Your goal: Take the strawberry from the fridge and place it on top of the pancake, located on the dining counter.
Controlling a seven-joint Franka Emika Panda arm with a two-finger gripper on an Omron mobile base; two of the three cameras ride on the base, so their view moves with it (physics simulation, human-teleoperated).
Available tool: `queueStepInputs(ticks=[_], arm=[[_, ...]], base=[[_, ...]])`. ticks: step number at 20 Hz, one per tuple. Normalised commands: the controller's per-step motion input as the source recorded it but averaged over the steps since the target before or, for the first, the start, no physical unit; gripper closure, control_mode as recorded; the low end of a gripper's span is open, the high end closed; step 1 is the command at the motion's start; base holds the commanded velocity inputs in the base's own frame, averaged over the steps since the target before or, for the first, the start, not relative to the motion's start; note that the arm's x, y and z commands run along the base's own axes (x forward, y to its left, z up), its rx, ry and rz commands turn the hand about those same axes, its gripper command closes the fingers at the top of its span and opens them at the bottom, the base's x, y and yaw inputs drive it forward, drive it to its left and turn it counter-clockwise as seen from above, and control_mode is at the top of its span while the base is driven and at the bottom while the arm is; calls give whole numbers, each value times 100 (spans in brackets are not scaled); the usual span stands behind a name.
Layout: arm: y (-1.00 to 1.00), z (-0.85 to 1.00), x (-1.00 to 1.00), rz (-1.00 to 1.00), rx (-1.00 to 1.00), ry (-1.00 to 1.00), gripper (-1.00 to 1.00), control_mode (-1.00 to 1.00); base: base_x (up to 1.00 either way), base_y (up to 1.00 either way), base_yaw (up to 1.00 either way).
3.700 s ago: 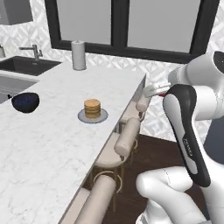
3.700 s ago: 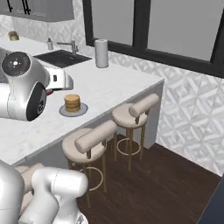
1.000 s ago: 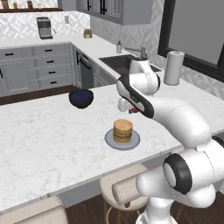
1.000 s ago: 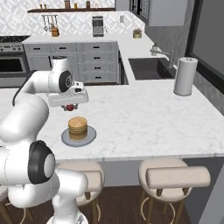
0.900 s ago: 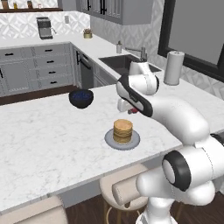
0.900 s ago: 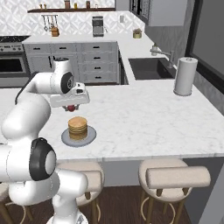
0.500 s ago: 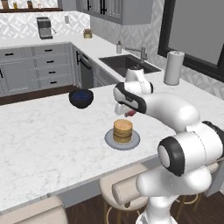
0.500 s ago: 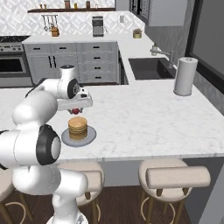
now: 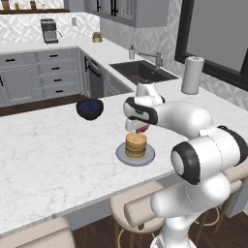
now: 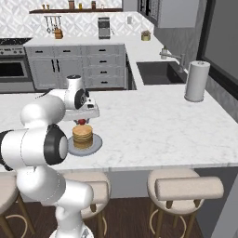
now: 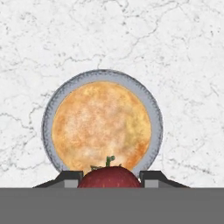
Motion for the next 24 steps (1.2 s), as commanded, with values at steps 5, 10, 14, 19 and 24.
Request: queueStepInputs(ticks=[5, 10, 14, 19, 24], arm=[[0, -19, -1, 0, 0, 0, 100, -100], [0, -23, 0, 0, 0, 0, 100, -100], [4, -14, 3, 0, 1, 0, 100, -100], [12, 0, 10, 0, 4, 0, 100, -100], [8, -5, 17, 0, 3, 0, 100, -100]], base=[[0, 0, 0], [0, 0, 0], [0, 0, 0], [0, 0, 0], [0, 0, 0]])
